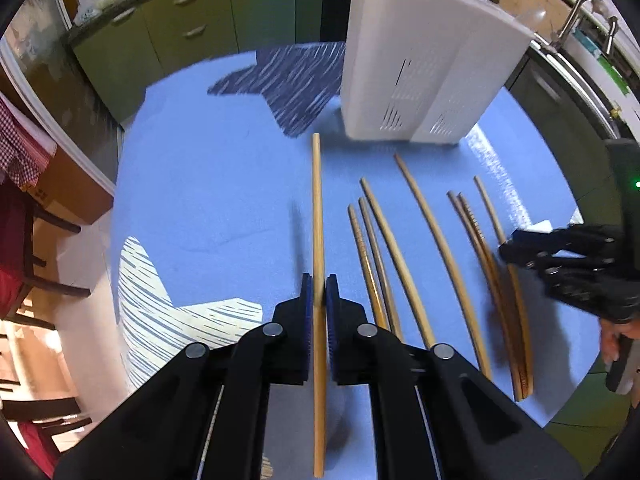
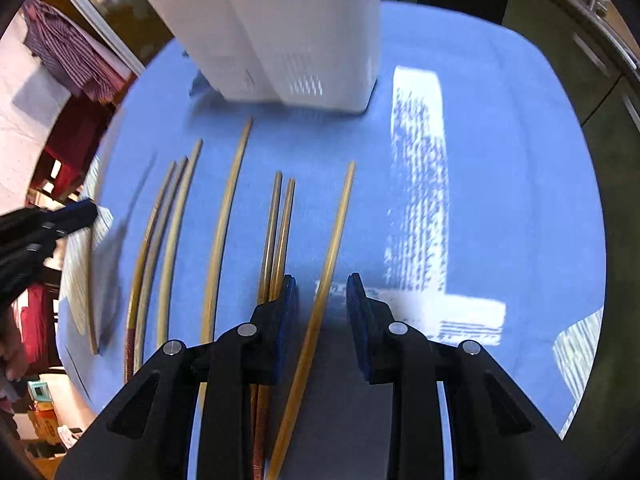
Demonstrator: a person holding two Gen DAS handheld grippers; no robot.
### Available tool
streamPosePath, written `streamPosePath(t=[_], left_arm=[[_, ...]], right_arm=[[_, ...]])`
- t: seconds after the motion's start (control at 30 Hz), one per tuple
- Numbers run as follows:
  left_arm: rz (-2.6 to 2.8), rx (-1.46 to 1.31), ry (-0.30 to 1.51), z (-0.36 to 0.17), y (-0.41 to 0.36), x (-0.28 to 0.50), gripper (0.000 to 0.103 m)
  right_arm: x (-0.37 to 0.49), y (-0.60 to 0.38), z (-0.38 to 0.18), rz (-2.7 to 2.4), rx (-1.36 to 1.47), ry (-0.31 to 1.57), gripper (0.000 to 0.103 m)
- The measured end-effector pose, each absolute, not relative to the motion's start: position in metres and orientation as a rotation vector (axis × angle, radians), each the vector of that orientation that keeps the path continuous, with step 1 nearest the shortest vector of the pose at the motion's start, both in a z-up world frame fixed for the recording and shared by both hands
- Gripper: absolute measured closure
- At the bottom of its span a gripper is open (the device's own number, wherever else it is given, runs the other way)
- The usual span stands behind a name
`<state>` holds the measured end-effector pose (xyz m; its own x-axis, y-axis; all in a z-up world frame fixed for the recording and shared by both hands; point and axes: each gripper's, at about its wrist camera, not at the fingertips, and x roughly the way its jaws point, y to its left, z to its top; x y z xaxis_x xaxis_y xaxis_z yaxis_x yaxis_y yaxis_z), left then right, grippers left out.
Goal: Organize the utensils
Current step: 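Lower both tools to the chopsticks and grasp one chopstick each, then lift the chopsticks and drop them into the white caddy with both tools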
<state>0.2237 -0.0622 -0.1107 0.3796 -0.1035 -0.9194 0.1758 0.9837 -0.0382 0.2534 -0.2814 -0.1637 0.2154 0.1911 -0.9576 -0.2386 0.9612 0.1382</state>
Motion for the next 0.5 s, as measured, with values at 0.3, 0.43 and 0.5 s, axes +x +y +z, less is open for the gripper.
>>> streamPosePath(t=[0.3, 0.43, 0.5], left_arm=[[-0.203, 0.081, 1.128, -0.099, -0.058, 0.215, 0.096], [-0.216, 0.076, 1.119, -0.095, -0.055, 0.213, 0.096], [-0.225, 0.070, 1.109, -0.091, -0.052, 0.211, 0.096]], right_arm=[[0.266, -0.272, -0.164, 0.200, -0.099, 1.376, 0.095], [0.264, -0.272, -0.152, 0.228, -0.080, 1.347, 0.096], [0.257, -0.275, -0.135, 0.264, -0.045, 1.302, 0.096]])
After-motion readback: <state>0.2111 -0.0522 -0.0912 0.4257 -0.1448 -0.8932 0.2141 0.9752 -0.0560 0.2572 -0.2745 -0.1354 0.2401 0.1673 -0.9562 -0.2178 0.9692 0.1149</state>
